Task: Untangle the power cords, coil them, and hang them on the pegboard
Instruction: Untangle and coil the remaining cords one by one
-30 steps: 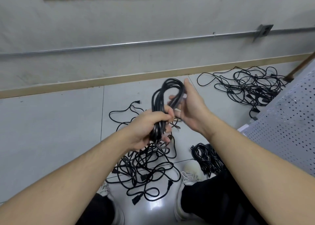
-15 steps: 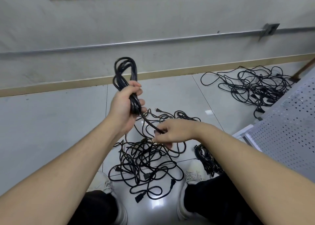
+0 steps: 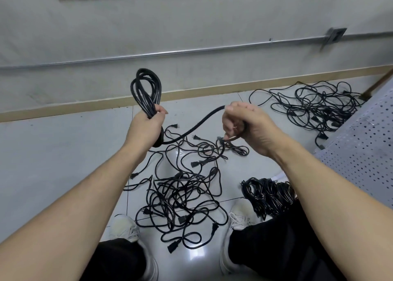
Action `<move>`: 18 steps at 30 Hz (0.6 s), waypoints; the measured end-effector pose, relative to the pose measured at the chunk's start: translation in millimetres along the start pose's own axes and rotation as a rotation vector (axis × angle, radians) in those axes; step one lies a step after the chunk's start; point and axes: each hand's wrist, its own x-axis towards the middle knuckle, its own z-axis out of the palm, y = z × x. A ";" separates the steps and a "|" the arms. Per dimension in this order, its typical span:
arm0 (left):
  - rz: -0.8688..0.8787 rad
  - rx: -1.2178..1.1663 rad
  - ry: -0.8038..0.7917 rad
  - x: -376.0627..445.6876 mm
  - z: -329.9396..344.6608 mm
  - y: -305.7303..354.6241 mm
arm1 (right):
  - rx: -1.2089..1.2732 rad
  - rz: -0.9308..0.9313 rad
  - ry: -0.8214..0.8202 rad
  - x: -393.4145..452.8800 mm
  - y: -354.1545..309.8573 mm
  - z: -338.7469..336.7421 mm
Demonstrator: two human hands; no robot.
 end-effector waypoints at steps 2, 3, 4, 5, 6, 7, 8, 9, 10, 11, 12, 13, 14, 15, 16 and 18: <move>-0.001 0.061 -0.069 -4.9 7.4 0.5 | -0.005 -0.018 0.010 -0.7 1.5 3.9; 0.000 0.094 -0.111 -8.9 12.0 0.9 | -0.030 -0.038 0.025 -0.7 2.1 5.9; 0.001 0.135 -0.157 -12.9 17.1 0.6 | -0.057 -0.058 0.058 -0.1 2.3 7.9; -0.004 0.168 -0.198 -17.5 22.6 1.1 | -0.075 -0.073 0.105 1.0 2.1 9.4; -0.012 0.183 -0.237 -22.0 27.2 2.1 | -0.093 -0.082 0.163 2.2 1.7 10.2; -0.022 0.182 -0.272 -27.2 31.3 5.6 | -0.114 -0.085 0.223 3.4 1.3 9.8; -0.028 0.178 -0.302 -30.4 34.9 7.6 | -0.139 -0.086 0.274 4.5 0.9 8.9; -0.026 0.181 -0.324 -33.0 38.0 10.4 | -0.158 -0.086 0.310 5.4 0.7 8.1; -0.012 0.192 -0.338 -34.8 40.1 11.8 | -0.173 -0.084 0.337 6.5 0.8 7.5; 0.014 0.198 -0.357 -36.7 41.8 13.5 | -0.181 -0.081 0.363 7.6 1.3 7.1; 0.046 0.195 -0.388 -38.6 42.5 14.5 | -0.186 -0.076 0.388 8.9 2.4 6.6; 0.070 0.181 -0.429 -41.8 43.1 15.4 | -0.188 -0.069 0.408 10.3 4.0 6.6; 0.092 0.172 -0.469 -43.8 43.9 14.1 | -0.196 -0.061 0.420 11.3 5.5 7.1; 0.108 0.187 -0.500 -45.6 44.8 13.2 | -0.217 -0.056 0.429 11.9 6.6 8.2; 0.123 0.233 -0.518 -46.4 46.3 10.8 | -0.253 -0.054 0.440 12.3 7.9 9.1; 0.161 0.320 -0.526 -46.8 48.6 7.9 | -0.344 -0.088 0.490 13.8 10.1 10.1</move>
